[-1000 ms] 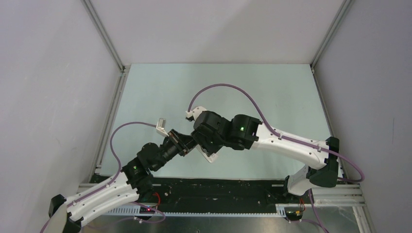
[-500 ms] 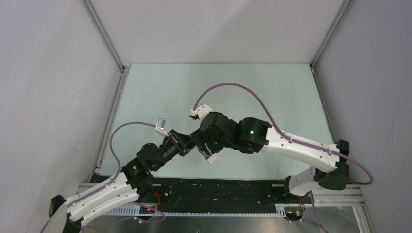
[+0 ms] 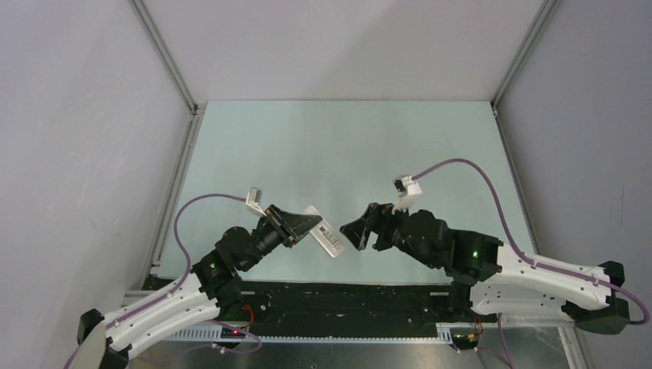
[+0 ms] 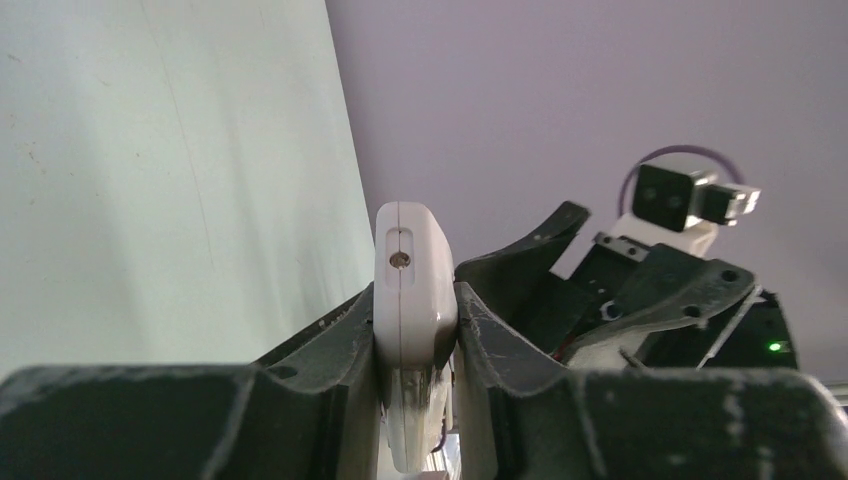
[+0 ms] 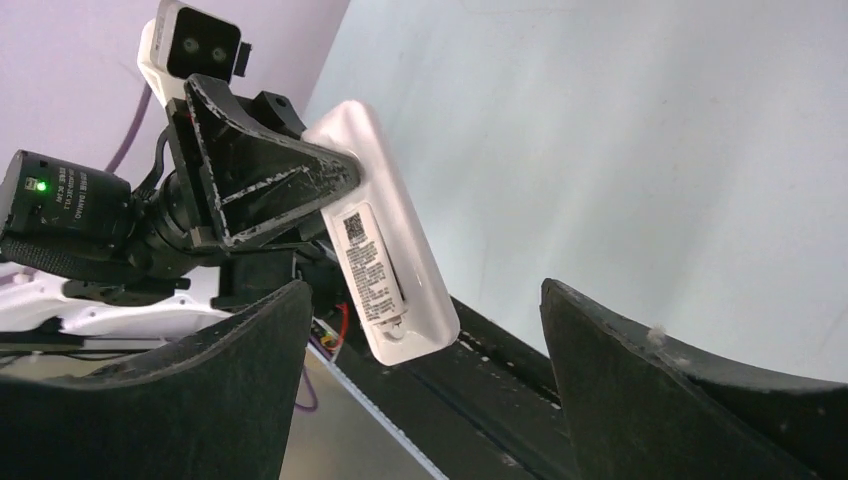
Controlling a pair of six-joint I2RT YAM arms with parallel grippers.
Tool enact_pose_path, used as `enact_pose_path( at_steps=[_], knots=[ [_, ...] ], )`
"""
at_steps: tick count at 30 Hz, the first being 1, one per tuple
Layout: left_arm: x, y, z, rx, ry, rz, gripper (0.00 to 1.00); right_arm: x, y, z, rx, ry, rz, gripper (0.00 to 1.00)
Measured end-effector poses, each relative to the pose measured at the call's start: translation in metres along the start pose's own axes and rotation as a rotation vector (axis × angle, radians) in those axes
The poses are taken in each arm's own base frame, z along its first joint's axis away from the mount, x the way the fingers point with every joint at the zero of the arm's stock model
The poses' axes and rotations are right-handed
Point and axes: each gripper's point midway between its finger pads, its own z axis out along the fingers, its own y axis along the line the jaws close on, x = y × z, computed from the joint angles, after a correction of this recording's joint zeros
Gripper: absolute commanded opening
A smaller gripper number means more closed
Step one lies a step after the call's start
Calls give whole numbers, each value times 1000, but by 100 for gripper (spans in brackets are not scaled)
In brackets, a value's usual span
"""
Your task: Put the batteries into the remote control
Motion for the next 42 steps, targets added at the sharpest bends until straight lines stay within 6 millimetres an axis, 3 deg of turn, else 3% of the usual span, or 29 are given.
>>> enact_pose_path(
  at_steps=[6,13,21,25,33,42],
  knots=[
    [-1,-5,-2,18,-1,-17,0,20,2,10,-54,-34,142,91],
    [-2,-16,-6,56,-2,-38,0,7,20,12,-122,-88,260,91],
    [-2,-19,-6,64,3,-46,0,28,10,21,-126,-59,314,87],
    [-4,-25,-7,78,-1,-49,0,29,17,20,-161,-55,335,85],
    [-4,-26,-7,81,-1,-50,0,27,33,15,-225,-51,355,76],
    [-4,-27,-7,85,-2,-50,0,33,31,16,-227,-41,368,62]
  ],
)
